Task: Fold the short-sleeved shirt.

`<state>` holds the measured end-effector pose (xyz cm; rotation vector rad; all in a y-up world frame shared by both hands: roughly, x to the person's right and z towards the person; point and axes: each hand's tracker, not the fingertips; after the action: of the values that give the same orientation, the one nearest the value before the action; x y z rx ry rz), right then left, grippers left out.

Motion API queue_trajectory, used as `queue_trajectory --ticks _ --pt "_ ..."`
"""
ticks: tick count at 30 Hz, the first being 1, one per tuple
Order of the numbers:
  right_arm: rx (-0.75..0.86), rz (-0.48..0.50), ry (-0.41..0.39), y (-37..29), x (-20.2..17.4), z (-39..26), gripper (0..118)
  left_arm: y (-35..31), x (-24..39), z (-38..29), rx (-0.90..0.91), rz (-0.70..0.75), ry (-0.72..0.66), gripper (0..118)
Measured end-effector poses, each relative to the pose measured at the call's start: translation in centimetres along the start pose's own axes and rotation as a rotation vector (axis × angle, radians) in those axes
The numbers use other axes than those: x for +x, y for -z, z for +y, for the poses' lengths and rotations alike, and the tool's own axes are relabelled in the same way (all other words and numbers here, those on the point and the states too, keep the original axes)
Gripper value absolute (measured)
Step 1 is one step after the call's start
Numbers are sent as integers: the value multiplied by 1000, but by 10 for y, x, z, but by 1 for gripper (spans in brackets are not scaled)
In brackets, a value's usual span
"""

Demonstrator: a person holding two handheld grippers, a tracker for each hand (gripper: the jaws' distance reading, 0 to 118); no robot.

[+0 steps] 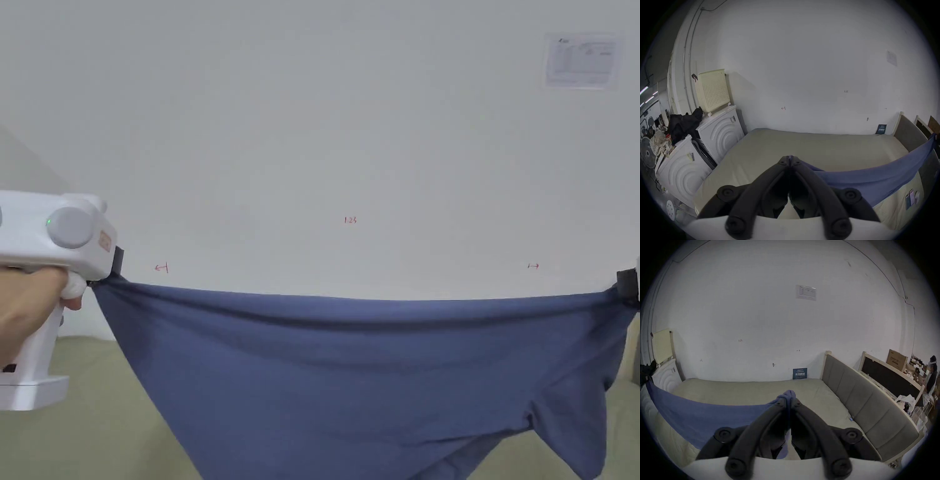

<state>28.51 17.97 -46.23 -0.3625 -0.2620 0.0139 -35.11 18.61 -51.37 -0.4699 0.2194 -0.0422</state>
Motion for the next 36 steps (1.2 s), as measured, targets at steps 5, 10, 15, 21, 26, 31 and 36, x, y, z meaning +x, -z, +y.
queue_trajectory --ticks 5,10,15,21,26,31,36 --pt "-20 -11 -12 17 -7 -6 4 47 6 -14 -24 0 -34 0" --pt "-80 9 -14 61 -14 -33 4 83 13 -59 -76 -6 -34 0" --pt "-163 14 3 88 -17 -127 4 94 9 -128 -149 -25 -42 0" --pt "-181 80 -7 26 -1 -204 4 46 -7 -204 -210 -73 -18 0" --pt "-225 115 -4 -48 11 -270 4 -15 -20 -269 -243 -118 -3 0" --pt "-269 119 24 -103 37 -333 4 -69 -36 -331 -275 -145 17 0" --pt "-287 104 46 -136 59 -369 4 -90 -53 -372 -325 -134 29 0"
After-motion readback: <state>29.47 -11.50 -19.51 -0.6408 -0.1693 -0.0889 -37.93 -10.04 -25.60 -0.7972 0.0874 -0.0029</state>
